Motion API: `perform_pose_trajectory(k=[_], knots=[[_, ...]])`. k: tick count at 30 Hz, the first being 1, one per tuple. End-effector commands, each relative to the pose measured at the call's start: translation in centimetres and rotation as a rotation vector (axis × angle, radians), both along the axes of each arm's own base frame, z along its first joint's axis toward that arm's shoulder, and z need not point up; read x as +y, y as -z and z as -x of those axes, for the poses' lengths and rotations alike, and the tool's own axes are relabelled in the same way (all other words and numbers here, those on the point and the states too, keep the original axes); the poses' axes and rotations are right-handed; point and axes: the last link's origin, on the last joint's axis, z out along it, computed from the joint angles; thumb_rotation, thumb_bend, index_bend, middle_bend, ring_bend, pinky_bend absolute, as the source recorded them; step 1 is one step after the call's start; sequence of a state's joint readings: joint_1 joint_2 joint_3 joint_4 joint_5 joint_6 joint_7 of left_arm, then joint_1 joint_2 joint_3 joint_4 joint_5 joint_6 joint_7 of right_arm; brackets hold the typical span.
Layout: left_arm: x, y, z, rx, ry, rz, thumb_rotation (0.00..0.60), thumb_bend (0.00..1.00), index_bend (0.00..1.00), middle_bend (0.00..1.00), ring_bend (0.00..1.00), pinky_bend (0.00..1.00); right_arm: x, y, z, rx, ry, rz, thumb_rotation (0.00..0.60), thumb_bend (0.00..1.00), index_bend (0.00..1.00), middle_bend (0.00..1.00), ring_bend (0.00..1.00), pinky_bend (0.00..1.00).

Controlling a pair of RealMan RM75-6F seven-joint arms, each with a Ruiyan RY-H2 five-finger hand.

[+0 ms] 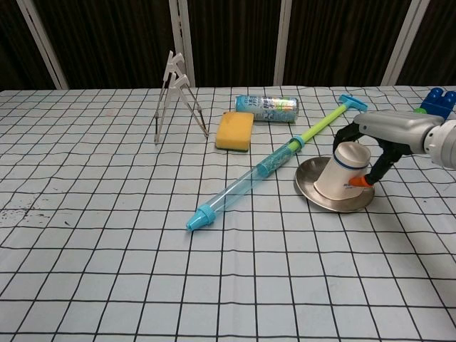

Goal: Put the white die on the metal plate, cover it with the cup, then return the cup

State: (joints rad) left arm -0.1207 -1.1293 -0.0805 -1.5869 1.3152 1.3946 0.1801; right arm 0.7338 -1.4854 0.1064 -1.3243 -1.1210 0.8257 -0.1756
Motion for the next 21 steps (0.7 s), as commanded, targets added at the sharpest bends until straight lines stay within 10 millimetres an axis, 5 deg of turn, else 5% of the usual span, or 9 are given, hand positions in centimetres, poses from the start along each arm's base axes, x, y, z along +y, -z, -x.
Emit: perform_pose_trajectory(k=[1,10,21], knots=[[0.0,0.0,0.0,0.000,0.001,0.000,0.600,0.46,0.19,0.00,0.00,0.04,1.2,0.4,-0.2,-0.007,-0.021,-0.034,0.600,0.36,0.57,0.45,0.24,0.00],[0.0,-0.1,-0.1,-0.011,0.004,-0.005,0.600,0.46,0.19,0.00,0.00,0.04,2.7,1.9,-3.1,-0.076,-0.088,-0.102,0.600,0.36,0.57,0.45,0.24,0.00],[0.0,-0.4,0.1,-0.014,0.001,-0.008,0.600,0.46,0.19,0.00,0.00,0.04,0.4,3.2,-6.2,-0.091,-0.138,-0.081,0.600,0.36,0.57,0.45,0.24,0.00]])
